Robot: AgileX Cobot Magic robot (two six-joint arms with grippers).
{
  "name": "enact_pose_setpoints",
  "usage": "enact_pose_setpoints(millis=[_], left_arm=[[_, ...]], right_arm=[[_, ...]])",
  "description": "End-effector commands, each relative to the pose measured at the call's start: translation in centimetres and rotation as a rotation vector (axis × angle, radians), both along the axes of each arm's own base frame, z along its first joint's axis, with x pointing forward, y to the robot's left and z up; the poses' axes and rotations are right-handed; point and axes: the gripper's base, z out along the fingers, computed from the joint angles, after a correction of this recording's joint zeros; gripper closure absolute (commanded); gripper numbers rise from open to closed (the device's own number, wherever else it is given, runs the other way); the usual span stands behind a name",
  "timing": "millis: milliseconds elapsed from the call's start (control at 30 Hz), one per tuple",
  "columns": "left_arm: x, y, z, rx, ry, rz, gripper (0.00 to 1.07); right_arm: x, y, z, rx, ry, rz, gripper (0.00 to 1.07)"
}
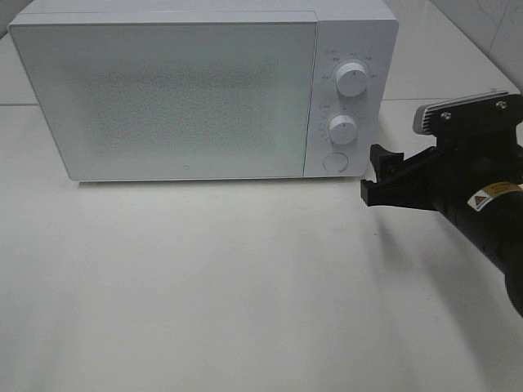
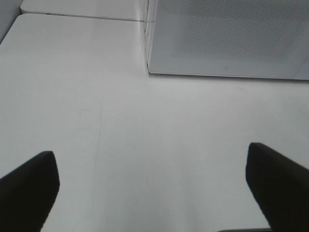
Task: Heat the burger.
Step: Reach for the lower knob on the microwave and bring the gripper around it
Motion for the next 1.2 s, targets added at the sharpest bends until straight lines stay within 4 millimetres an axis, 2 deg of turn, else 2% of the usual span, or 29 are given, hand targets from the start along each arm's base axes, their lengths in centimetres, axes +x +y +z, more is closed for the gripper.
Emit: enact_pose_setpoints(millis=[33,267,500,1200], left_arm=[[-0.3,0.0,-0.1,-0.004,-0.018,-0.003,0.07],[-0.3,0.0,-0.1,-0.004,-0.018,-0.003,0.07],[-0.3,0.0,-0.1,-0.004,-0.018,-0.003,0.07],[-0.3,0.0,-0.1,-0.004,-0.018,-0.003,0.07]], right_arm=[[-0.2,0.9,-0.3,-0.012,-0.076,-0.03,0.31],[0.5,2.4,-0.9,0.005,-0.065,-0.059,0.31],[2.5,4.1,-1.1,0.052,-0.083,-0.066,0.31],[6.9,6.7,-2.5,0.109,-0.104,-0.126,0.31]])
